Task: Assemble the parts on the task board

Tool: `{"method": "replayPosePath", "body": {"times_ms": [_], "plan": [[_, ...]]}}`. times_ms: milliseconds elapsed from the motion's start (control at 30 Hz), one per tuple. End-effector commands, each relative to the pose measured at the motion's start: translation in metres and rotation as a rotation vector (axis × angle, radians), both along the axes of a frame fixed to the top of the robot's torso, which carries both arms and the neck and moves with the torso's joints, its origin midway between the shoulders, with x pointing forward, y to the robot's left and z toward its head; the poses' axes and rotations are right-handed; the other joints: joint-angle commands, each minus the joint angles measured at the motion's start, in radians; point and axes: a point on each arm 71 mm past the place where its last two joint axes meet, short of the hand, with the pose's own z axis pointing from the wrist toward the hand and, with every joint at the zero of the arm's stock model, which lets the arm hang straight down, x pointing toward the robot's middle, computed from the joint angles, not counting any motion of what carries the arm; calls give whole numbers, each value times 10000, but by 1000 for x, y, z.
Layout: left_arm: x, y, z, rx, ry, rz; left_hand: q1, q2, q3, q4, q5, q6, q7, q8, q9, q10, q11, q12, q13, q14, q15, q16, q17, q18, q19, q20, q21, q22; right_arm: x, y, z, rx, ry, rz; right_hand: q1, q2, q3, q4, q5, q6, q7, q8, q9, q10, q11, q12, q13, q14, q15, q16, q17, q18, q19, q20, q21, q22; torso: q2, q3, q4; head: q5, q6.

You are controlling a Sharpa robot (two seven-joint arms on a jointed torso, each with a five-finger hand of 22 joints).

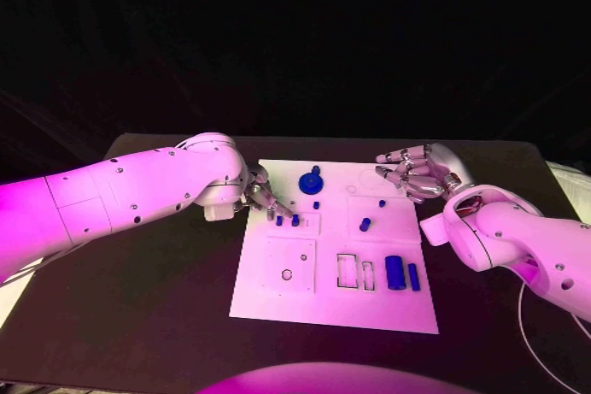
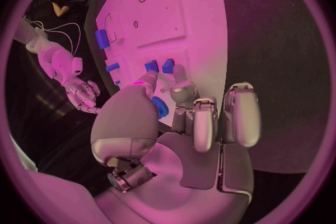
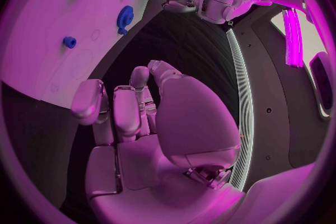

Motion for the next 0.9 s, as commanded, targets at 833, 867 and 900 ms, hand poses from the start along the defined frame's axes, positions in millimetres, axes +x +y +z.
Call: {"method": "replayPosePath", "body": {"times_ms": [833, 867, 900], "plan": [[-8, -34, 30, -5651, -5642, -2916, 5388, -303, 2576, -1553, 577, -2551, 1420, -2207, -3370, -4180, 1493, -6296, -6332, -3088, 1127, -8451, -6257, 1319, -3226, 975, -10305, -2645, -1, 0, -3, -4, -71, 184, -49, -93, 32, -19, 40, -103, -1, -4, 8, -104, -6, -41, -17, 118, 85, -67, -14, 129, -80, -28, -74, -25, -8, -6, -6, -253, 355], [-8, -36, 29, -5492, -5717, -3126, 5143, -385, 2490, -1458, 557, -2547, 1424, -2245, -3480, -4099, 1462, -6323, -6419, -2804, 1154, -8266, -6200, 1352, -2968, 962, -10188, -2620, -1, 0, -3, -5, -64, 185, -49, -93, 32, -19, 40, -103, -1, -4, 8, -104, -6, -41, -17, 118, 85, -67, -14, 129, -80, -28, -74, -25, -3, -3, -3, -263, 367], [-8, -38, 27, -5302, -5789, -3315, 4861, -486, 2359, -1335, 544, -2535, 1373, -2271, -3587, -4028, 1438, -6339, -6499, -2617, 1160, -8111, -6142, 1347, -2754, 991, -10117, -2625, -1, 0, -3, -5, -58, 185, -49, -93, 32, -19, 40, -103, -1, -4, 8, -104, -6, -41, -17, 118, 85, -67, -14, 129, -80, -28, -74, -25, 3, 0, 3, -281, 384]]}}
